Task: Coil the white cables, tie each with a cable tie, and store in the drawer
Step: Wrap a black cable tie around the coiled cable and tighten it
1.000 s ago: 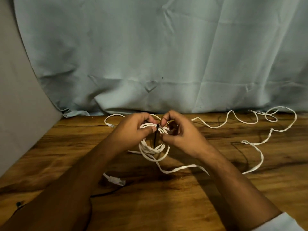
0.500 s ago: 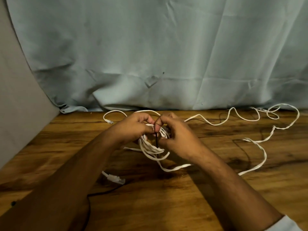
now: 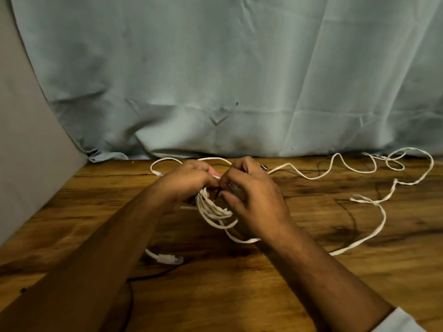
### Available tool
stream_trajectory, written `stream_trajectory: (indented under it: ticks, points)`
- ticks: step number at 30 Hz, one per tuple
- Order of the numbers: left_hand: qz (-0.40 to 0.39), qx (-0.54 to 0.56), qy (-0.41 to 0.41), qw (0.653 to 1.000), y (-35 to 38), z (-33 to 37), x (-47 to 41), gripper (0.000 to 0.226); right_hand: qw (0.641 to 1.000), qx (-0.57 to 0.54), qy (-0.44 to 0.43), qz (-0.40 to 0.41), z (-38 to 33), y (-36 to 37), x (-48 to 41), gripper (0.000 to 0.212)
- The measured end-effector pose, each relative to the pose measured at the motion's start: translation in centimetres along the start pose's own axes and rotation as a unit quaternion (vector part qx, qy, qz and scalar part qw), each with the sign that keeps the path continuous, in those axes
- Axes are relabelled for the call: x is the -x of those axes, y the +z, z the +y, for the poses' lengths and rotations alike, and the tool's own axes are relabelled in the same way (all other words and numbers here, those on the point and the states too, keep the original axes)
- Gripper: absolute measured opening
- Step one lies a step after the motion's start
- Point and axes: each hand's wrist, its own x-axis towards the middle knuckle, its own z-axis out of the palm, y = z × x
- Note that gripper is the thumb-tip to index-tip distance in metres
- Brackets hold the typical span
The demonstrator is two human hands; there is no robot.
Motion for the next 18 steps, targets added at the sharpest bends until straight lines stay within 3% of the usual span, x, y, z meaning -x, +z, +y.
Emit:
stream_trajectory:
  ticks: [4,6,9,13,15,18]
  points:
    - [0.007,0.04,0.0,0.999,0.1,-0.1,0.1,0.014,0.998,-0.021,-0.05,0.017,0.8,0.4,0.1,0.014]
    - [0.003,0.063,0.009,0.998,0.1,-0.2,0.0,0.013,0.992,-0.115,-0.018,0.044,1.2,0.5,-0.1,0.007]
    - [0.006,0.095,0.049,0.994,0.2,-0.4,-0.2,0.006,0.952,-0.279,0.06,0.108,1.5,0.6,-0.7,0.003]
    - [0.013,0.111,0.135,0.985,0.7,-0.4,0.1,0.014,0.867,-0.457,0.153,0.128,1.2,-0.2,-1.0,0.024]
    - [0.01,0.111,0.16,0.981,0.9,-0.5,0.1,0.021,0.832,-0.507,0.177,0.137,1.2,-0.5,-1.0,0.024]
    - [0.012,0.086,0.189,0.978,0.9,-0.8,-0.1,0.024,0.818,-0.519,0.196,0.15,1.4,-0.8,-1.0,0.013]
